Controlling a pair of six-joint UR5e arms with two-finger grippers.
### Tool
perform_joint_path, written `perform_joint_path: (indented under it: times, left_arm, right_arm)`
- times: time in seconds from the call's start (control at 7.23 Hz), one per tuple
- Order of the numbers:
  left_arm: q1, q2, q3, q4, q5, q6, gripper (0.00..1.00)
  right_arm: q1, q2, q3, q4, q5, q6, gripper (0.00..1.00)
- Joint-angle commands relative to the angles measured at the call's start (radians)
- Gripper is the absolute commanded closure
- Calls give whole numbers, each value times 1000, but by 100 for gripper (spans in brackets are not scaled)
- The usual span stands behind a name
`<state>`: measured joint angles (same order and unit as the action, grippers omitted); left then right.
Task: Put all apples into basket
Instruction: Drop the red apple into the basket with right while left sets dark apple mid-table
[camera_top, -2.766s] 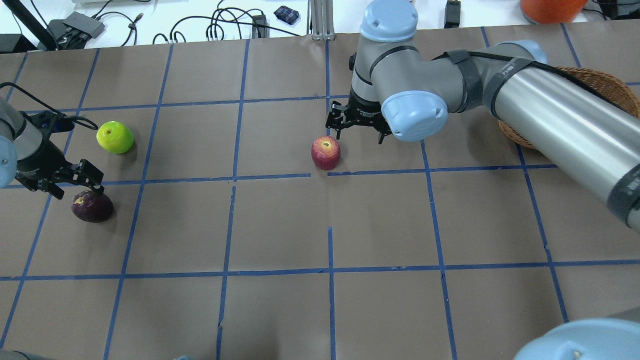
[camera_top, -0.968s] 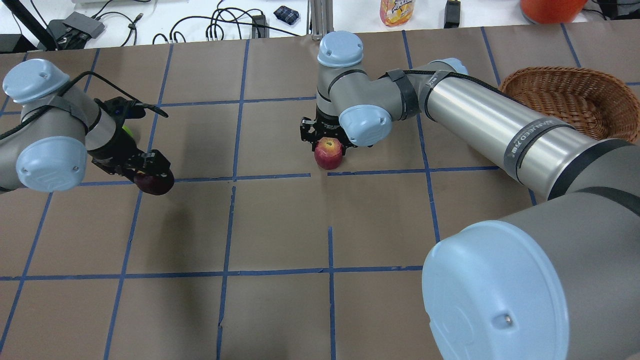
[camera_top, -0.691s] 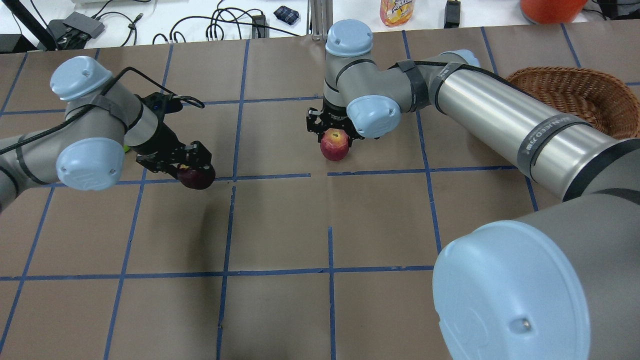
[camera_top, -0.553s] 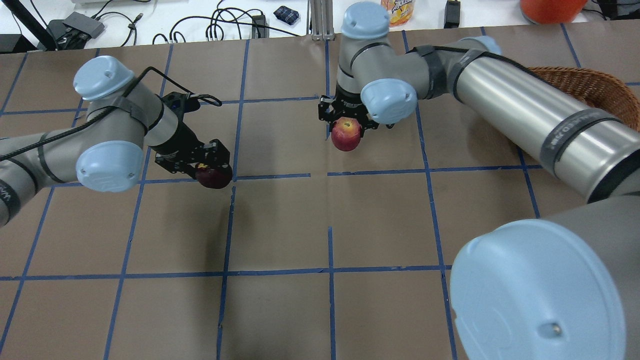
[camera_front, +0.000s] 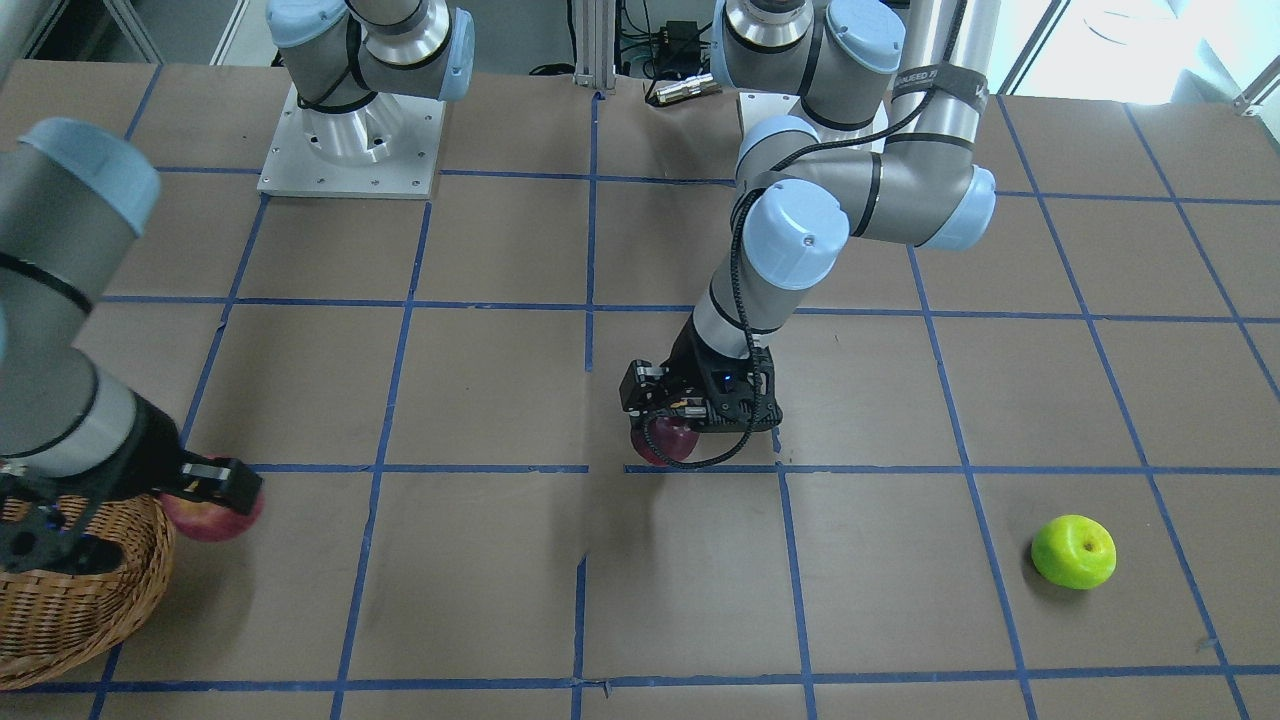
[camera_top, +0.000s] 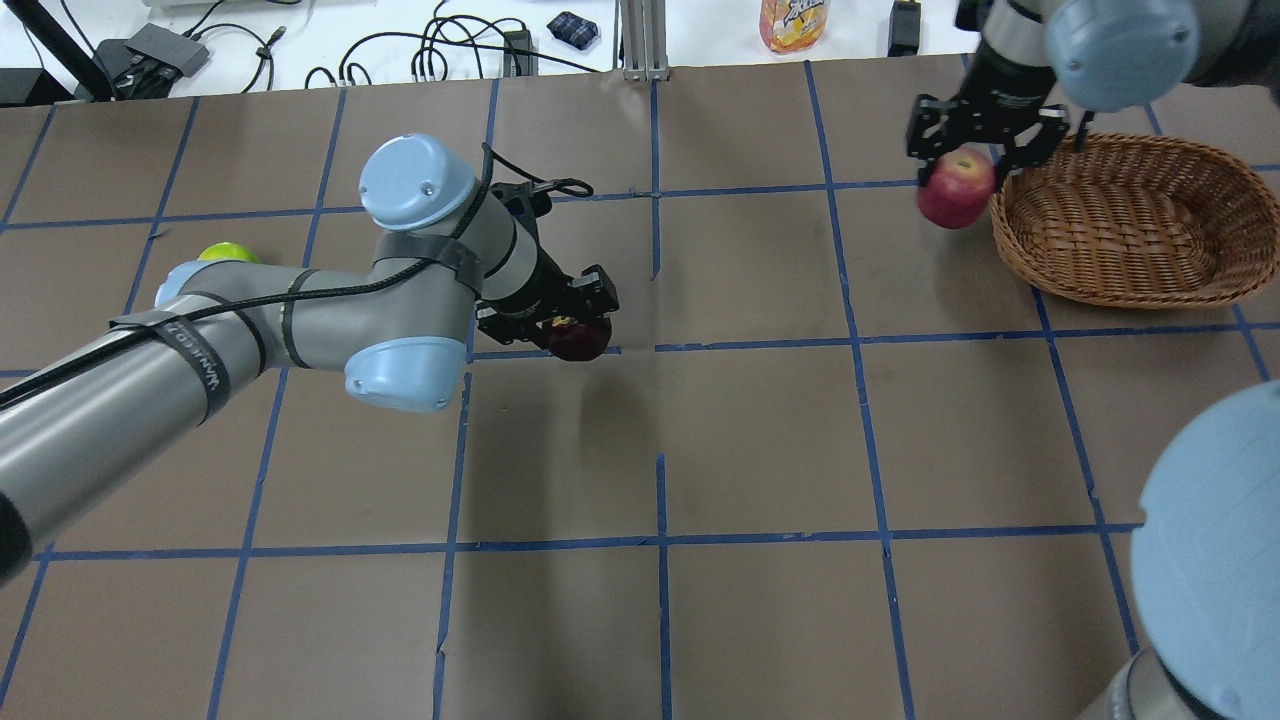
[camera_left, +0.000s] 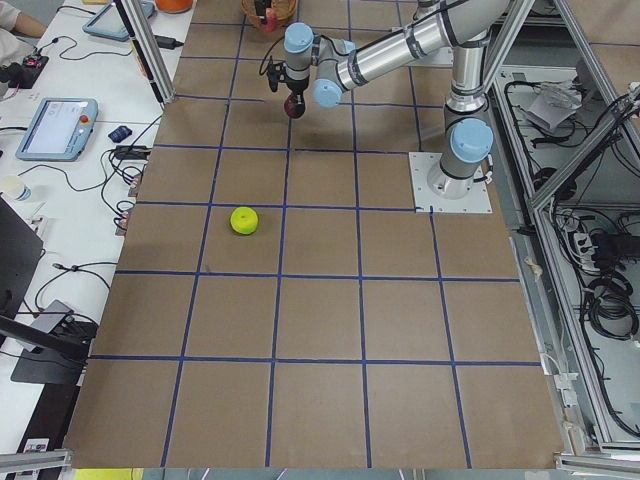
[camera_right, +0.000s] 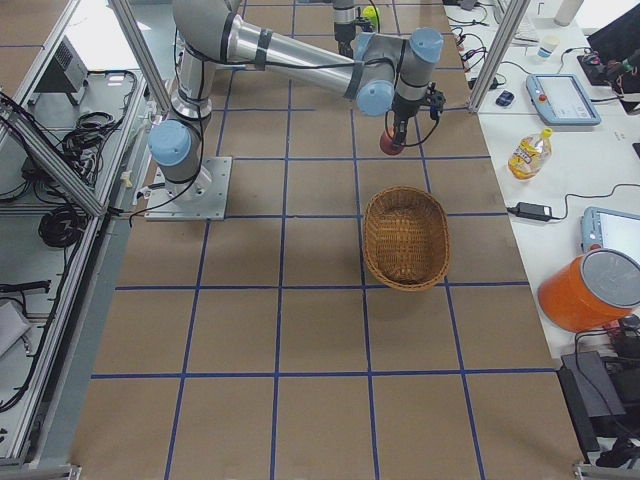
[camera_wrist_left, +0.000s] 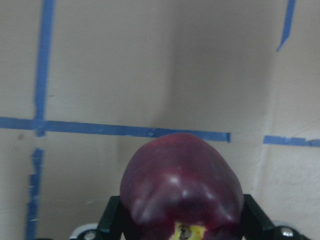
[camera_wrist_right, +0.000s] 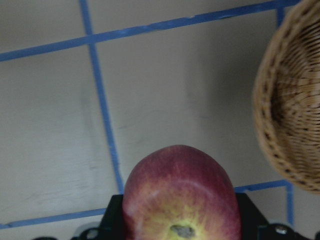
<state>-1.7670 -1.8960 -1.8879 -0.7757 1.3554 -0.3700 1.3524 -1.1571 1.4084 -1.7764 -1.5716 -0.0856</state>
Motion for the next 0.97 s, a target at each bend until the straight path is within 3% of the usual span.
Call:
perform_joint_path:
  times: [0.0,0.14,0.28,0.41,0.55,0.69,0.83]
  left_arm:
    - [-72,-101,111,29,56,-75,100]
    - [-84,-127,140,27,57,-79,100]
    - [-98,-147,145,29,103,-81,57]
    - [-101,-159,148,35,122,-145,4]
    - [-101,-149,162,39,120,-161,0]
    - [-79,-91,218,-21,78,-102,0]
    - [-10,-36,298,-197,29,-87,0]
  right_arm:
    - [-200,2,0,-6,-59,-324,100]
    - [-241,22,0,-52,-71,-441,100]
    - [-289,65,0,-139,-73,-498,100]
    - [-321,118,0,-218,-87,-523,100]
    - [-344,166,-3,-309,-105,-564,100]
    - [-354,187,-5,-330,-102,-592,100]
    - [-352,198,-5,-342,-102,-592,100]
